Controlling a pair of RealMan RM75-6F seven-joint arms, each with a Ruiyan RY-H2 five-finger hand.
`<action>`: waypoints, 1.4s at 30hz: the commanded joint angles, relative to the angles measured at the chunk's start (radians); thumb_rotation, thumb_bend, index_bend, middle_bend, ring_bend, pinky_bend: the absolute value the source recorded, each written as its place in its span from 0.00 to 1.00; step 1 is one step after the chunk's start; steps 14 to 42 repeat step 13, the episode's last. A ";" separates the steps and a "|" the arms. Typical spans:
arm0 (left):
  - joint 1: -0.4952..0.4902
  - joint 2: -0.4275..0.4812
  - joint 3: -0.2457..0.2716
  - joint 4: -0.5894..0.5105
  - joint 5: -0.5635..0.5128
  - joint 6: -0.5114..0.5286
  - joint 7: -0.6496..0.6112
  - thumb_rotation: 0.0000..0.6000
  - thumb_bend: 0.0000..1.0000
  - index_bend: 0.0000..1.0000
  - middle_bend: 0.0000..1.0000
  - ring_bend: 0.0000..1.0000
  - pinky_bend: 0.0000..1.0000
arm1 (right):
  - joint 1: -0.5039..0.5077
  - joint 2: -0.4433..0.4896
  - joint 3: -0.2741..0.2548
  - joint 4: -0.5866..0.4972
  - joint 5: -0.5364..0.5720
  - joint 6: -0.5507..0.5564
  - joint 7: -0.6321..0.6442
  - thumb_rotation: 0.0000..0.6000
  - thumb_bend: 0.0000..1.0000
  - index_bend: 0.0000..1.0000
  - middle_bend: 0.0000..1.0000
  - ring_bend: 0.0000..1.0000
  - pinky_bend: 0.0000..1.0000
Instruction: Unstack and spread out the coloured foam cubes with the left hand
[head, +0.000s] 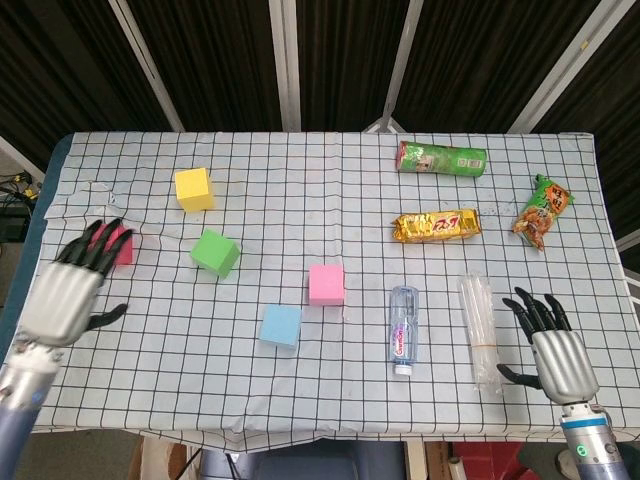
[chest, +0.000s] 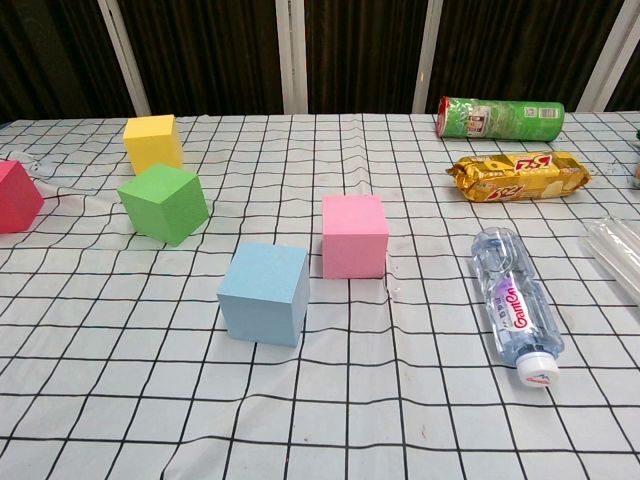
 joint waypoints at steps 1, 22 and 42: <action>0.235 -0.028 0.112 0.207 0.111 0.240 -0.176 1.00 0.00 0.04 0.00 0.00 0.22 | -0.003 -0.005 -0.004 -0.001 -0.012 0.007 -0.011 1.00 0.06 0.17 0.10 0.15 0.00; 0.334 -0.101 0.103 0.321 0.134 0.291 -0.259 1.00 0.00 0.04 0.00 0.00 0.21 | -0.007 -0.026 -0.003 0.003 -0.029 0.030 -0.046 1.00 0.06 0.17 0.10 0.06 0.00; 0.334 -0.101 0.103 0.321 0.134 0.291 -0.259 1.00 0.00 0.04 0.00 0.00 0.21 | -0.007 -0.026 -0.003 0.003 -0.029 0.030 -0.046 1.00 0.06 0.17 0.10 0.06 0.00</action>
